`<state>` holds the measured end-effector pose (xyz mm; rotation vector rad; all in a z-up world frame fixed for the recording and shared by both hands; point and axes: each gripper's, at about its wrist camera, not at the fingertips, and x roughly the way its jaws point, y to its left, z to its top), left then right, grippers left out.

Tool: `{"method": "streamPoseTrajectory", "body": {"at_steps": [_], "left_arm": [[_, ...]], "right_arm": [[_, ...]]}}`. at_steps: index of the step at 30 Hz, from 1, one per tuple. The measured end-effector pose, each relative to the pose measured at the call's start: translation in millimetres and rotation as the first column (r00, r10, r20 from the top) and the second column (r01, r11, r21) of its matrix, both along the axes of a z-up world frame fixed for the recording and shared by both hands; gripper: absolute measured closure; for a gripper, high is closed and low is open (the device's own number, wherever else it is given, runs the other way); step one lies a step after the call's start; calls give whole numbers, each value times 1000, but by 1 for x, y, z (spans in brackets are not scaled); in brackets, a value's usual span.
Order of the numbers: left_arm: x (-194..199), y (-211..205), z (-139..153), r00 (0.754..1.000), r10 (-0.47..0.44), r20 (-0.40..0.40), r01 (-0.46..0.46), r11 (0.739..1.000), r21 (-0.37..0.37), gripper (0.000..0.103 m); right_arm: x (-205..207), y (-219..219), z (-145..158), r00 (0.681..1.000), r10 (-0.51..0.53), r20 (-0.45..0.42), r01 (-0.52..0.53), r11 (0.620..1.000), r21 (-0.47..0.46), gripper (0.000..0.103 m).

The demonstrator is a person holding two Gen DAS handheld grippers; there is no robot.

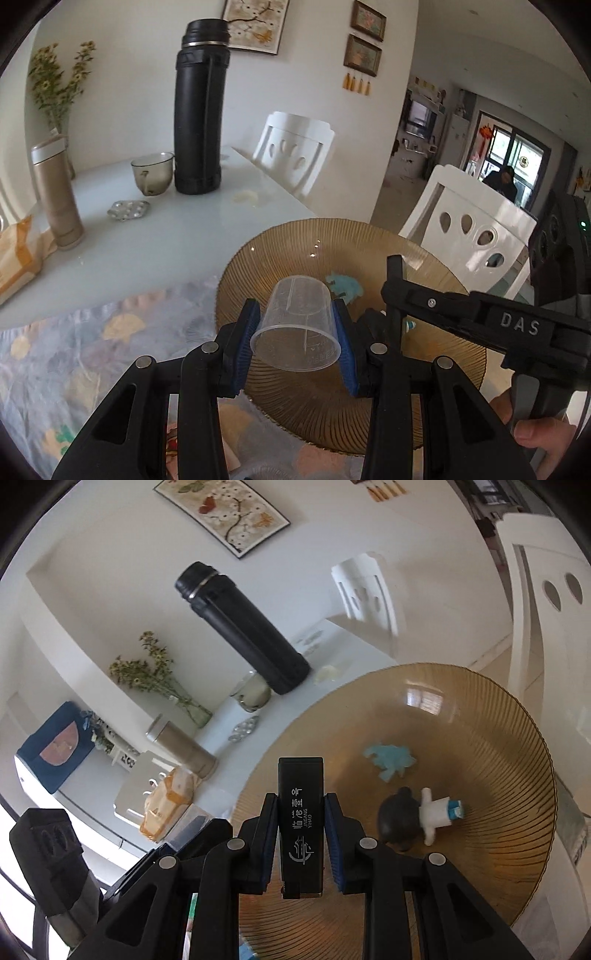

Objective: Organize rigid objects
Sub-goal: 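Carry the cup and USB stick over the bowl and release both into it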

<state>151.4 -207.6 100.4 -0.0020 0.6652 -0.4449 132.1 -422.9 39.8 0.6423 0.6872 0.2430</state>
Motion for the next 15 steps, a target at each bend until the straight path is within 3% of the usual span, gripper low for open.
{"method": "streamPoseTrajectory", "body": {"at_steps": [4, 6, 7, 8, 9, 15], "left_arm": [[2, 0, -4, 1000, -3, -9, 3, 1000, 12, 66], [7, -3, -6, 999, -34, -32, 34, 999, -1, 53], [8, -5, -8, 997, -54, -53, 54, 998, -13, 34], [9, -6, -11, 993, -78, -87, 76, 997, -20, 0], [10, -9, -14, 988, -92, -125, 91, 996, -11, 1], [-9, -16, -18, 995, -71, -75, 76, 995, 57, 0]], "right_arm": [[4, -2, -5, 1000, -10, -9, 10, 1000, 7, 79], [4, -2, -6, 1000, -9, -4, 9, 1000, 22, 74], [5, -2, -6, 1000, -11, -2, 11, 999, 43, 66], [5, -3, -6, 1000, -17, -3, 18, 998, 63, 31], [4, -4, -5, 1000, -23, -3, 24, 997, 73, 0], [-9, 2, 14, 999, -18, 26, 15, 995, 99, 0]]}}
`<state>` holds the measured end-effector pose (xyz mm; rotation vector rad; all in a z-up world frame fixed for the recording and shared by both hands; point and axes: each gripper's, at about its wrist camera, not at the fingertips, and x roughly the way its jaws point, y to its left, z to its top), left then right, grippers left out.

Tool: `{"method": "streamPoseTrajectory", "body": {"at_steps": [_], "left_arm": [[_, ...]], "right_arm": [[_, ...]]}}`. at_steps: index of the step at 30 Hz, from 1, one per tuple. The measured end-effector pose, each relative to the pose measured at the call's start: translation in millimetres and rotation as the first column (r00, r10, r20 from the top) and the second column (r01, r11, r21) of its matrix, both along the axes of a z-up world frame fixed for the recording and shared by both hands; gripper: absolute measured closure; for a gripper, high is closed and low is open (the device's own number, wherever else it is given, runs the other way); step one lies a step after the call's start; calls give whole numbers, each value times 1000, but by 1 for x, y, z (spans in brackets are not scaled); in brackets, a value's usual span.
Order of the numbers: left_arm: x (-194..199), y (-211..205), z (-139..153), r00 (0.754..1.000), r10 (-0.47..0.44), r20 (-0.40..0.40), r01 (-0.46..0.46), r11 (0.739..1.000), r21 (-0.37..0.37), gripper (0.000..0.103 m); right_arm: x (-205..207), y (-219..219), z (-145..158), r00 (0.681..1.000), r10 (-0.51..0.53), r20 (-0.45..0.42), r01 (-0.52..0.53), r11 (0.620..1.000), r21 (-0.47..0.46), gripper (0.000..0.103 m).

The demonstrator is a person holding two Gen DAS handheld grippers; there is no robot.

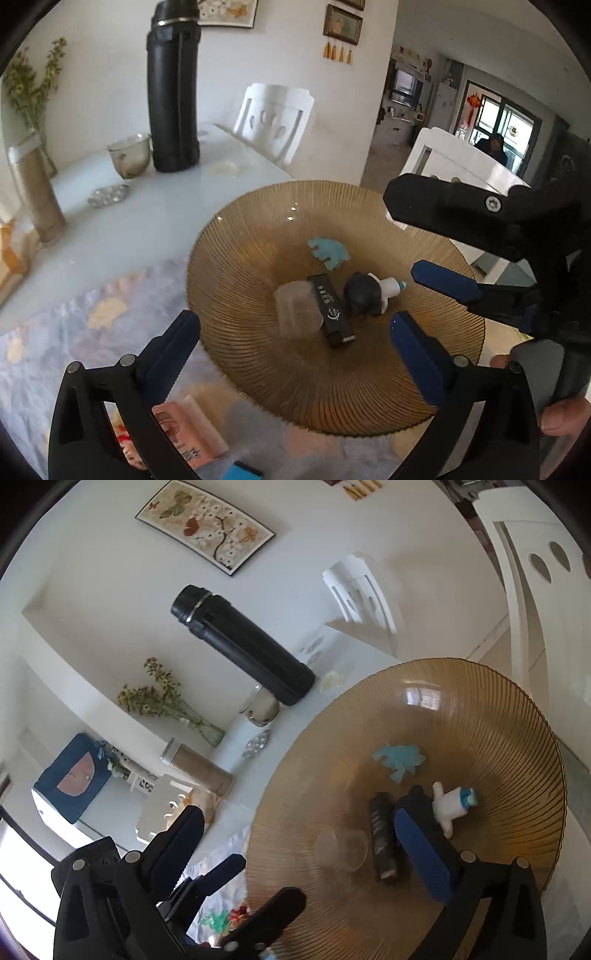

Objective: Organize rigid objects
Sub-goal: 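Carry the cup and USB stick over the bowl and release both into it, then move both tools back over the remaining items on the tablecloth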

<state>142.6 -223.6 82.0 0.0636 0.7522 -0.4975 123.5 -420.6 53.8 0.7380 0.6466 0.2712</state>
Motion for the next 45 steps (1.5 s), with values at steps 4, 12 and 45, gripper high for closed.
{"method": "streamPoseTrajectory", "body": {"at_steps": [4, 12, 45], "left_arm": [[-13, 18, 9, 999, 45, 16, -44, 998, -36, 0], [-29, 80, 37, 983, 172, 59, -171, 985, -22, 0], [-40, 229, -80, 915, 385, -122, -355, 911, 210, 0]], "right_arm": [[-13, 19, 13, 999, 31, 20, -30, 999, -34, 0], [-48, 72, 39, 990, 122, 77, -109, 983, -150, 0], [-86, 176, -90, 936, 225, -270, -351, 645, -679, 0]]}}
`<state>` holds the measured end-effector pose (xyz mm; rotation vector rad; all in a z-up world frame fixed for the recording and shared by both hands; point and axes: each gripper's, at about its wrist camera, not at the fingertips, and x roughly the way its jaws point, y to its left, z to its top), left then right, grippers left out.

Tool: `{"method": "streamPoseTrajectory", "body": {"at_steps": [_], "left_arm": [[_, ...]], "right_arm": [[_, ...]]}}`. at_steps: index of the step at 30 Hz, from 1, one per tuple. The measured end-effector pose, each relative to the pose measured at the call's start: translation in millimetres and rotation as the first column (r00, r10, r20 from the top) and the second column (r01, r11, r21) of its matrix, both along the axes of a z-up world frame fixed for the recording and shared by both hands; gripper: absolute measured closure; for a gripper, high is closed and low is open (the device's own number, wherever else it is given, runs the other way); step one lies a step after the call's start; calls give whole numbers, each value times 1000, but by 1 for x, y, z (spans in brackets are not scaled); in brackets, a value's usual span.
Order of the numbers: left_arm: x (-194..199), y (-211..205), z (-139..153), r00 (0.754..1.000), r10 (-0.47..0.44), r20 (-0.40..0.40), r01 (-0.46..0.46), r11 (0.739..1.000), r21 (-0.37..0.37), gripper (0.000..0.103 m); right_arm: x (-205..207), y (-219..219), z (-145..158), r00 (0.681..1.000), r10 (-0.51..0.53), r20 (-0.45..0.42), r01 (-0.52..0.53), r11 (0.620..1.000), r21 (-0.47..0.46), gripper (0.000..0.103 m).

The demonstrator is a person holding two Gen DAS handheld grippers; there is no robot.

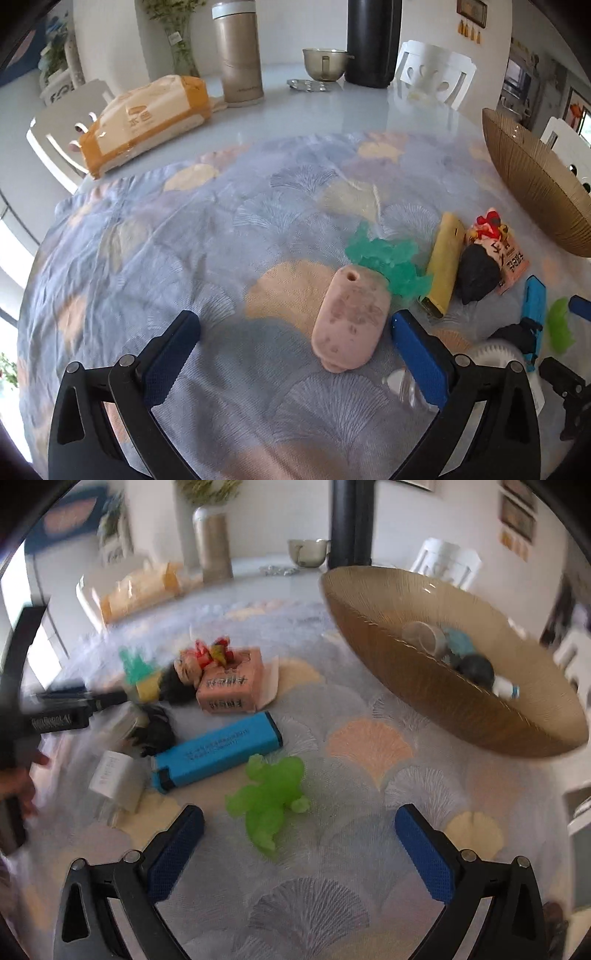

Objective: Organize rigid objects
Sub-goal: 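Move both tools back over the remaining items on the tablecloth, then grasp the pink flowered case with the left tool while the right tool grasps the green gummy figure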

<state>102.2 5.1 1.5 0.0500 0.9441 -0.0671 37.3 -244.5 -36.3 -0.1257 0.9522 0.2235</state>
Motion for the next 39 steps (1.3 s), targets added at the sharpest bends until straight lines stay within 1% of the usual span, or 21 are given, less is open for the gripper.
{"method": "streamPoseTrajectory", "body": {"at_steps": [10, 11, 13, 14, 15, 16, 17, 20, 25, 26, 27, 28, 29, 30, 31, 32, 37, 39], "left_arm": [[1, -1, -1, 1000, 1, 0, -1, 1000, -1, 0], [1, -1, 0, 1000, 1, 0, -1, 1000, -1, 0], [1, -1, 0, 1000, 1, 0, -1, 1000, -1, 0], [1, -1, 0, 1000, 1, 0, -1, 1000, -1, 0], [1, -1, 0, 1000, 1, 0, -1, 1000, -1, 0], [1, -1, -1, 1000, 1, 0, -1, 1000, -1, 0], [1, -1, -1, 1000, 1, 0, -1, 1000, -1, 0], [1, -1, -1, 1000, 1, 1, -1, 1000, -1, 0], [1, -1, -1, 1000, 1, 1, -1, 1000, 0, 0], [1, -1, -1, 1000, 0, 1, 0, 1000, -1, 4], [0, -3, 1, 1000, -25, 9, 25, 999, -22, 12], [-1, -7, 4, 998, -56, 31, 57, 998, -25, 37], [-3, -11, 5, 995, -90, 45, 92, 995, -29, 56], [-4, -15, 6, 993, -112, 49, 113, 993, -25, 61], [-4, -18, 6, 991, -127, 52, 129, 991, -21, 68], [-5, -19, 6, 989, -140, 54, 141, 990, -22, 70], [-8, -24, 7, 990, -130, 61, 131, 991, -13, 70], [-10, -23, 10, 988, -130, 86, 131, 991, -4, 70]], "right_arm": [[3, 2, 1, 1000, 1, 0, -1, 1000, 5, 0], [3, 2, 2, 1000, 2, 4, -2, 1000, 7, 2], [-5, 1, 7, 1000, 1, 30, -2, 1000, 12, 20], [-8, 0, 9, 999, 0, 44, -1, 1000, 16, 41], [-10, -1, 11, 999, 0, 53, -1, 1000, 21, 58], [-10, -1, 11, 998, 0, 56, -2, 1000, 23, 63], [-10, -1, 11, 998, -1, 58, -1, 1000, 24, 73], [-10, -2, 12, 998, -2, 57, 0, 999, 37, 73], [-10, -7, 12, 999, -2, 52, -3, 996, 94, 73], [-10, -8, 12, 999, -2, 51, -3, 995, 100, 73], [-10, -7, 12, 999, -3, 50, -2, 995, 104, 73], [-10, -7, 12, 999, -2, 50, -3, 995, 104, 73], [-10, -6, 12, 999, 1, 50, -6, 995, 103, 73], [-10, -5, 12, 999, 6, 51, -11, 995, 102, 73], [-10, -5, 12, 999, 11, 51, -16, 995, 102, 73], [-11, -5, 12, 999, 15, 52, -20, 995, 102, 73], [-12, -3, 13, 997, 40, 64, -47, 993, 106, 73], [-15, -2, 15, 996, 49, 79, -58, 992, 109, 73]]}}
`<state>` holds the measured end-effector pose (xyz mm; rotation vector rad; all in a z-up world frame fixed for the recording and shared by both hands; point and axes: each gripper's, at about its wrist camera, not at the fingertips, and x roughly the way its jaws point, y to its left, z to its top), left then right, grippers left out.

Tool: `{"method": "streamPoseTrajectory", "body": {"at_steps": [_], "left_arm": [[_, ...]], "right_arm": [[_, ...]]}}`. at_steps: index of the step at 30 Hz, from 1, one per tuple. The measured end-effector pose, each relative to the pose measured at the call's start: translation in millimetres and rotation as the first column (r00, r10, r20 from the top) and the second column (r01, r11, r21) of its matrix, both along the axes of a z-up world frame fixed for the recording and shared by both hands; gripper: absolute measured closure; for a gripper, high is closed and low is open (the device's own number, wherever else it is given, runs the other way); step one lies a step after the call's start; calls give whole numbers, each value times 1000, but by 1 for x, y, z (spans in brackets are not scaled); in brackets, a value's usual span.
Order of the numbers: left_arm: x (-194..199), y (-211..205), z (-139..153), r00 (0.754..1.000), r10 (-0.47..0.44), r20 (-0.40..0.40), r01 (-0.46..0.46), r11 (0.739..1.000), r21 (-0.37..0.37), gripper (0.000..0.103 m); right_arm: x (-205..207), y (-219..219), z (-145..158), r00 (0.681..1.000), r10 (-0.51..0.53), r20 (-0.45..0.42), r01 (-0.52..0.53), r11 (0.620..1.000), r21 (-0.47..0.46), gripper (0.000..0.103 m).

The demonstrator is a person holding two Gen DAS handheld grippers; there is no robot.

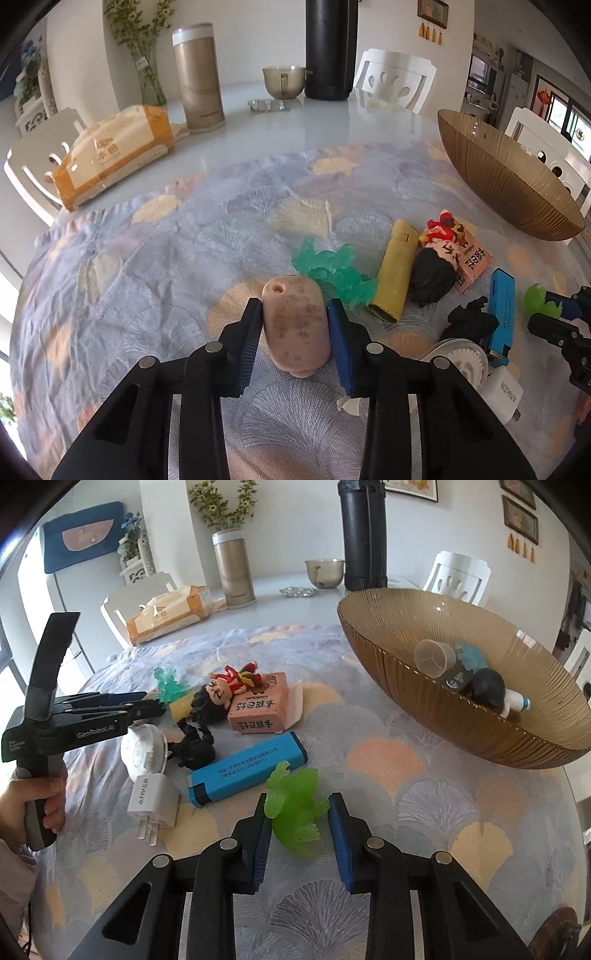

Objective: Organize rigid objects
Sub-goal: 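Grasp the pink flowered case with the left tool while the right tool grasps the green gummy figure, then carry the pink case and green figure to the bowl and release both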

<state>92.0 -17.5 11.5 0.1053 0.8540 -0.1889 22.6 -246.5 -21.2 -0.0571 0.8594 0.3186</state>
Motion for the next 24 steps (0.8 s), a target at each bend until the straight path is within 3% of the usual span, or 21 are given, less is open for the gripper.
{"method": "streamPoseTrajectory", "body": {"at_steps": [4, 11, 18, 24], "left_arm": [[-10, 7, 12, 996, 39, 75, -38, 999, -19, 70], [-13, 22, 18, 988, 92, 124, -86, 995, -51, 70], [-15, 19, 21, 984, 93, 152, -91, 996, -21, 70], [-18, 24, 25, 986, 118, 115, -104, 988, -117, 70]], "right_arm": [[-9, 3, 6, 999, 26, 46, -26, 1000, 5, 73], [-28, 10, 19, 985, 90, 147, -94, 995, 23, 73], [-30, 12, 19, 986, 90, 138, -105, 989, 104, 73], [-20, 5, 39, 994, 79, 81, -95, 971, 217, 73]]}}
